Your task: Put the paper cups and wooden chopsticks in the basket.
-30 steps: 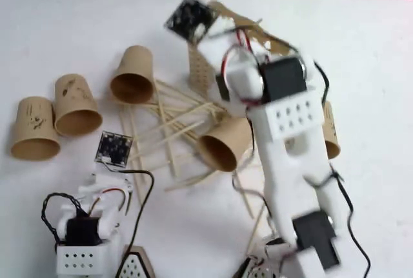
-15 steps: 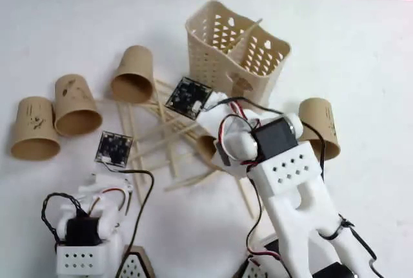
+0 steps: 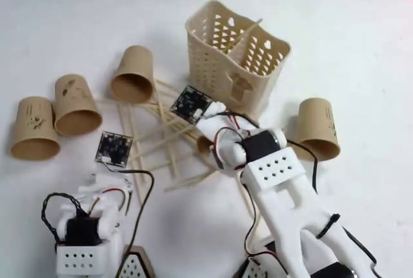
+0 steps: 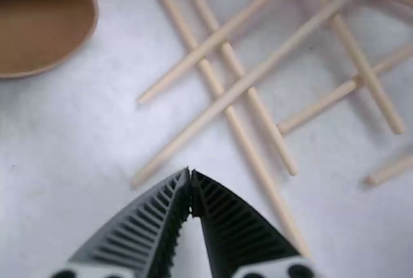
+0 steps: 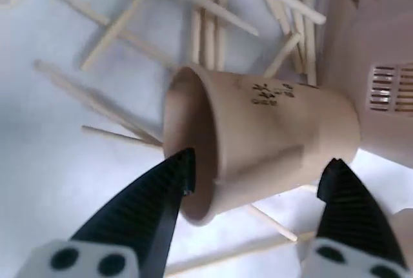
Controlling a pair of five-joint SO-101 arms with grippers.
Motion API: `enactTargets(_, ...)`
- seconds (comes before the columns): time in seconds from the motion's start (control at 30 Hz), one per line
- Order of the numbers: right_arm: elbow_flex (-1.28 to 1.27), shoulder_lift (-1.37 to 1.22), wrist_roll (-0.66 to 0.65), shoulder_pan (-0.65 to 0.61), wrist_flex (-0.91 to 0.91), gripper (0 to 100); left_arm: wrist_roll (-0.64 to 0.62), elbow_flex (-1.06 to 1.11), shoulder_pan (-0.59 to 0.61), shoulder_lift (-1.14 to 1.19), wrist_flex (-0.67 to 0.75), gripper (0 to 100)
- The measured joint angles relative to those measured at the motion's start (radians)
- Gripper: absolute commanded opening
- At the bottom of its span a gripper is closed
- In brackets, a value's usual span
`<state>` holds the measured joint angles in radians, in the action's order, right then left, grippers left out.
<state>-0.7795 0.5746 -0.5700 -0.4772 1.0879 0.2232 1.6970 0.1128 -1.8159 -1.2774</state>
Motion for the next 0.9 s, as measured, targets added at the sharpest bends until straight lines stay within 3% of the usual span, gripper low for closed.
enactTargets(0.13,-0.058,0.0,0.0,0.026,-0.072,26.5,0.0,0.0,0.0,0.0,0.0,2)
enactTargets(0.37,-0.12,0.002,0.0,0.031,-0.135,1.0,0.0,0.0,0.0,0.0,0.0,2)
enactTargets(0.6,-0.12,0.083,-0.002,0.029,-0.127,1.9,0.0,0.0,0.0,0.0,0.0,2)
enactTargets(0.9,-0.12,0.37,-0.002,0.028,0.046,1.9,0.0,-0.06,0.0,0.0,0.0,2)
